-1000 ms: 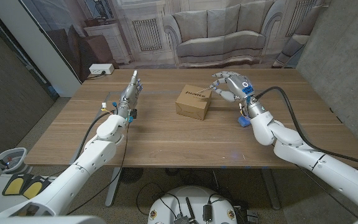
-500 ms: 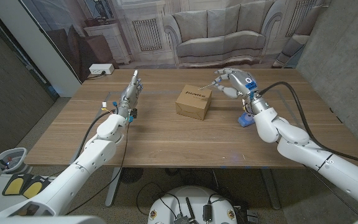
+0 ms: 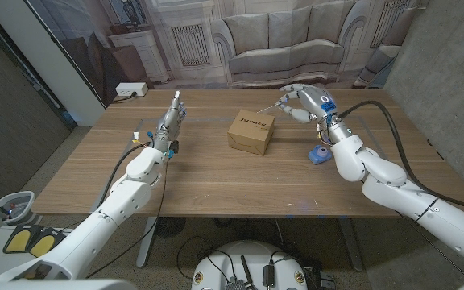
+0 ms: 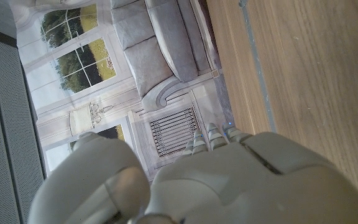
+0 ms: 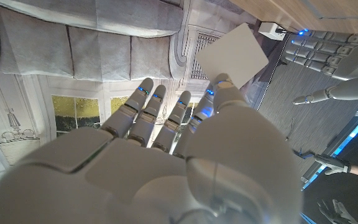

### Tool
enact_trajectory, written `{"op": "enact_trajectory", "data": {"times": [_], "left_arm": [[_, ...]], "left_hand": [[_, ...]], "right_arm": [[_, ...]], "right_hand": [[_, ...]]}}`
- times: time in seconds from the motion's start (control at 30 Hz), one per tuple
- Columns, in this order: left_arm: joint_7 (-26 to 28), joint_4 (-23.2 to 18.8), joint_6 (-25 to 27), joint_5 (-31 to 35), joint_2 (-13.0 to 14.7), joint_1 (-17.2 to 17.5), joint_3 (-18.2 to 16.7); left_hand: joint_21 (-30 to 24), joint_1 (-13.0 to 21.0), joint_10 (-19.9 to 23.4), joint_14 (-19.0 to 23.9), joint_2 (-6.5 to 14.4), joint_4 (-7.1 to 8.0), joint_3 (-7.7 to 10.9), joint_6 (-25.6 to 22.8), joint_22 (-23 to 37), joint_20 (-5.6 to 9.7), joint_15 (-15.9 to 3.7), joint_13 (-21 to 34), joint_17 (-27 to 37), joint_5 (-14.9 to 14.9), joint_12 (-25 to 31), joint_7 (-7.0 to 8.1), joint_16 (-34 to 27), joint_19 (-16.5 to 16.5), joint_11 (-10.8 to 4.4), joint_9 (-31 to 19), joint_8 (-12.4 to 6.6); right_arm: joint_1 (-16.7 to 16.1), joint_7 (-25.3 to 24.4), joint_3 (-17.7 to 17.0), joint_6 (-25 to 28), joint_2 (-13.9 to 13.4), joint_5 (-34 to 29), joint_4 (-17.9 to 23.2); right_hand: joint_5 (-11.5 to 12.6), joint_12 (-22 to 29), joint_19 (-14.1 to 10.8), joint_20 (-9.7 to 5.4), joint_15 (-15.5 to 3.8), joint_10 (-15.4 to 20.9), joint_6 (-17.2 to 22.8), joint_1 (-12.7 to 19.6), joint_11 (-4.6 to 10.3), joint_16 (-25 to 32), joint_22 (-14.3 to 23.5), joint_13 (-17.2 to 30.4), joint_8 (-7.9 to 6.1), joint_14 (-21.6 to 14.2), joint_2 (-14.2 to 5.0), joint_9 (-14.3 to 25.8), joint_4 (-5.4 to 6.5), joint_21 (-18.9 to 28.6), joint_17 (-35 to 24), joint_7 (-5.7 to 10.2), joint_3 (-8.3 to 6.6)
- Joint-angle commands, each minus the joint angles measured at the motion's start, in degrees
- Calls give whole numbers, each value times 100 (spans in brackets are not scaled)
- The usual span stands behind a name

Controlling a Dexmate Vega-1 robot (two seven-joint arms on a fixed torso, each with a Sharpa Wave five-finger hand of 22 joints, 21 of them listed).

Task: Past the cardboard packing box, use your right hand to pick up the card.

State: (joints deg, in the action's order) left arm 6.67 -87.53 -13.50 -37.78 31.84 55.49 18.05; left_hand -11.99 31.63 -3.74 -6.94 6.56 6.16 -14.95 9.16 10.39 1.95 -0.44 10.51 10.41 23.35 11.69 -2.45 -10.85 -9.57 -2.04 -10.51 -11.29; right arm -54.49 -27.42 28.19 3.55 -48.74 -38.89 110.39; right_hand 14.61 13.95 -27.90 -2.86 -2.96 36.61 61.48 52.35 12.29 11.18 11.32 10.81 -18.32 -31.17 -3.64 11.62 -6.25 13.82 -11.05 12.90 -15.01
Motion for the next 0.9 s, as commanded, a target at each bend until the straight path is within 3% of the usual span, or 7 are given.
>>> {"op": "enact_trajectory", "data": {"times": [0.03, 0.9], "left_arm": [[-12, 32, -26, -31, -22, 74, 16], [-99, 114, -87, -30, -35, 13, 28]], "left_hand": [[16, 13, 1, -24, 42, 4, -39, -6, 21, 61, 27, 22, 17, 31, 6, 0, 5, -21, 7, -17, 5], [19, 31, -2, -24, 55, 4, -61, -15, 20, 59, 30, 22, 17, 27, 4, 2, 5, -29, -7, -17, 5]], "right_arm": [[-7, 251, -147, 115, 12, 30, 240], [-88, 459, -585, 297, -15, 268, 632]], "right_hand": [[-6, -22, -46, -424, -693, 15, 55, 12, 1, 0, 9, 6, -4, -27, -37, 18, -1, 34, -26, -3, 14], [-30, -26, -43, -424, -687, 42, 52, 21, -1, -9, 9, 7, 13, -11, -53, 18, -6, 28, -25, -5, 23]]}}
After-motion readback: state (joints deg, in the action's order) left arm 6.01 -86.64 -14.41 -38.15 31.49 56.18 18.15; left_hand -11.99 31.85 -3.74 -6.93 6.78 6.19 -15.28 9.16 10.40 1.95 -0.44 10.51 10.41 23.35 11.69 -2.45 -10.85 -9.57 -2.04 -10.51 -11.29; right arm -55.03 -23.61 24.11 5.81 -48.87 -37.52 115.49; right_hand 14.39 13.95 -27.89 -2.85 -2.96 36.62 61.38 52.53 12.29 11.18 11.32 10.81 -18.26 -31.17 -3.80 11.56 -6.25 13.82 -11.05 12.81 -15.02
